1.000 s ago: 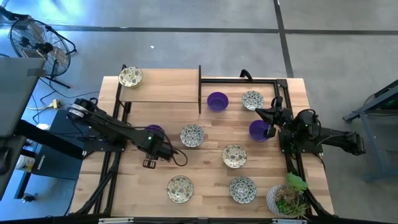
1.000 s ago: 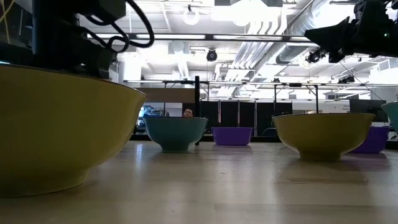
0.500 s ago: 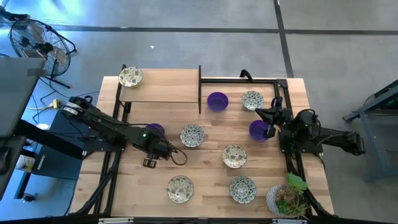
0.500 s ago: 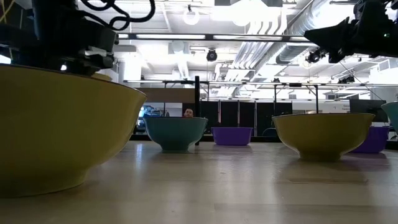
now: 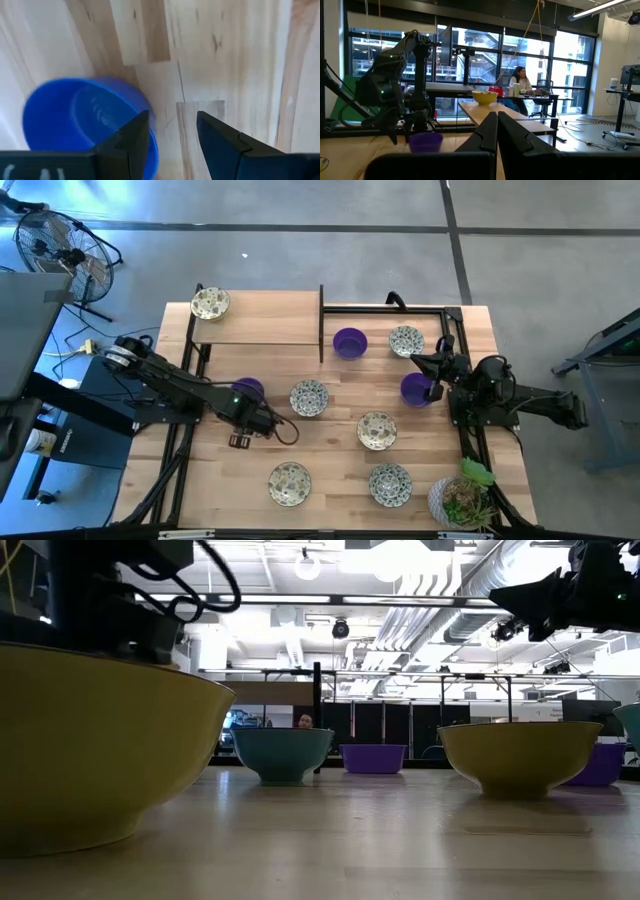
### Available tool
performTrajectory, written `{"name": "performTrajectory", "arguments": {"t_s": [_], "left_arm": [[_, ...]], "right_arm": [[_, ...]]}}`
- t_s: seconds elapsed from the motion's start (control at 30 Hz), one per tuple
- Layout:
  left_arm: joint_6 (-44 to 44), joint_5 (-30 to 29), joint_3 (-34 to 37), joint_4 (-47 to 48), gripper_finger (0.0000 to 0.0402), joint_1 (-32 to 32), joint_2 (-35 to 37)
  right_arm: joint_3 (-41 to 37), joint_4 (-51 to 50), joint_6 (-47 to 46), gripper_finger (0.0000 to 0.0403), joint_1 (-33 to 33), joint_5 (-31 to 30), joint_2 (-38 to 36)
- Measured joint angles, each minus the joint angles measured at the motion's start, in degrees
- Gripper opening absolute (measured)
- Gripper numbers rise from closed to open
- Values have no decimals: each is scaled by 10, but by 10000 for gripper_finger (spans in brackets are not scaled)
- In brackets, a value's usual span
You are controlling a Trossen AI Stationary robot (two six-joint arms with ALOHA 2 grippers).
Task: Pick & Place Mini bowls
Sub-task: Put the bottom left blue bowl on the shelf
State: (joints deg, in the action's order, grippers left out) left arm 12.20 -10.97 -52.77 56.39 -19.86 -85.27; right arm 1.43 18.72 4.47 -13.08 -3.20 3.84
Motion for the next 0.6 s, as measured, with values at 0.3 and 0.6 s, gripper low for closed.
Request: {"name": "performTrajectory", "arguments": {"t_s": [0.3, 0.6], "left_arm": [[37, 1, -1, 10, 159, 0, 0], [74, -21, -4, 46, 159, 12, 23]], "right_arm": [[0, 0, 0, 0, 0, 0, 0], [0, 0, 0, 0, 0, 0, 0]]}}
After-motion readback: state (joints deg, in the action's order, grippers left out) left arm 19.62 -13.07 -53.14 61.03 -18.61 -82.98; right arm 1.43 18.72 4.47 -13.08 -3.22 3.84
